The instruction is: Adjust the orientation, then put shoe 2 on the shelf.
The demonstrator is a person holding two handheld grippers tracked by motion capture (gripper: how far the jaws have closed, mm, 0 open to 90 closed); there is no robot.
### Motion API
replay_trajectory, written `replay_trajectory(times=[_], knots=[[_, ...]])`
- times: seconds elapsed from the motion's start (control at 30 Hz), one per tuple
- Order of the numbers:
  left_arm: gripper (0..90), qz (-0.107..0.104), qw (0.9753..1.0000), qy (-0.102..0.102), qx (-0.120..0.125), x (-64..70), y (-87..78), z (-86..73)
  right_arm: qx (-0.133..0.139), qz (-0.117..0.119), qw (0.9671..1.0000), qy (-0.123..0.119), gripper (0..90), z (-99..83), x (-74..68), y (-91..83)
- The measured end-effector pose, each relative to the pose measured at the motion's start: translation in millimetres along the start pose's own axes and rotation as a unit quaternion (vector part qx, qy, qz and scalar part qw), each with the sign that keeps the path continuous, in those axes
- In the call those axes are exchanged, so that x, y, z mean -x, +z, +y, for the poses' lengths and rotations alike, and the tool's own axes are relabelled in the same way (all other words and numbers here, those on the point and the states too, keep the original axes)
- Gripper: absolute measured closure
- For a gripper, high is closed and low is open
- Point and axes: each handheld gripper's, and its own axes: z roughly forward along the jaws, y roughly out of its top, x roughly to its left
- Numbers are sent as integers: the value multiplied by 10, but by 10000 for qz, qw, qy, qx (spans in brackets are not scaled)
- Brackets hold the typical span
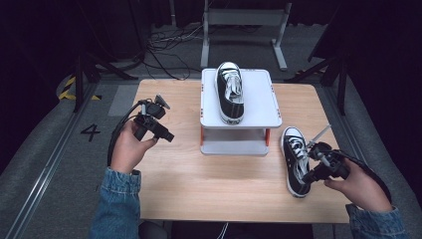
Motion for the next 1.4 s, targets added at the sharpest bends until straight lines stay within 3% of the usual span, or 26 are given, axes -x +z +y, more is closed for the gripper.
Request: replay_trajectory(times=[0.07, 0.13, 0.17, 0.2, 0.23, 0.3, 0.33, 0.37, 0.47, 0.57, 0.63, 0.8, 0.97, 1.0, 1.03, 1.1, 1.13, 1.2, 1.3, 1.4], knots=[[401, -6, 10000, 31, -13, 16, 5, 8, 442, -70, 9986, 274, 605, -46, 124, -86], [401, -7, 10000, 37, 12, 15, 8, 5, 959, -433, 9943, 194, 561, -57, 175, -184], [401, -7, 10000, 37, 12, 15, 8, 5, 959, -433, 9943, 194, 561, -57, 175, -184], [401, 38, 9999, 97, -31, -1, 1, 6, 1059, -604, 9923, 197, 526, -50, 194, -205], [400, -20, 10000, -15, -1, -1, 14, -2, 1032, -733, 9918, 181, 491, -33, 212, -194], [400, 11, 10000, 12, -15, -19, 19, -7, 803, -1113, 9905, -42, 465, 41, 237, -81], [400, -28, 10000, -10, -38, -26, 19, -9, 803, -1113, 9905, -42, 465, 41, 237, -81], [400, -33, 10000, -29, -29, -33, 19, -13, 604, -1357, 9889, -70, 400, 96, 260, 28], [400, -36, 10000, -46, -10, -34, 13, -19, 450, -1467, 9881, -89, 400, 126, 289, 99], [400, -11, 10000, -16, -43, -40, 25, -27, 529, -1654, 9841, -382, 400, 173, 284, 164], [400, -11, 10000, -25, -50, -49, 26, -49, 400, -1763, 9818, -586, 416, 223, 284, 220], [401, -32, 9999, -154, -25, -77, -3, -147, 437, -1684, 9814, -816, 425, 320, 348, 314], [401, 8, 9995, -310, 8, -111, -33, -241, 434, -1470, 9846, -837, 443, 372, 431, 374], [401, 48, 9996, -261, -31, -122, -48, -274, 427, -1397, 9860, -800, 463, 378, 456, 387], [401, 22, 9995, -313, -37, -121, -54, -294, 428, -1175, 9898, -682, 513, 383, 523, 407], [401, 25, 9993, -363, -9, -136, -82, -338, 411, -1066, 9920, -532, 634, 371, 583, 398], [401, 25, 9993, -363, -9, -136, -82, -338, 411, -1066, 9920, -532, 634, 371, 583, 398], [402, 40, 9992, -399, 28, -142, -95, -364, 445, -951, 9940, -312, 723, 346, 644, 346], [402, 57, 9991, -409, 14, -154, -106, -379, 544, -753, 9956, -91, 753, 323, 692, 267], [402, 41, 9992, -409, 25, -153, -108, -374, 462, -896, 9949, 35, 761, 347, 679, 198]])
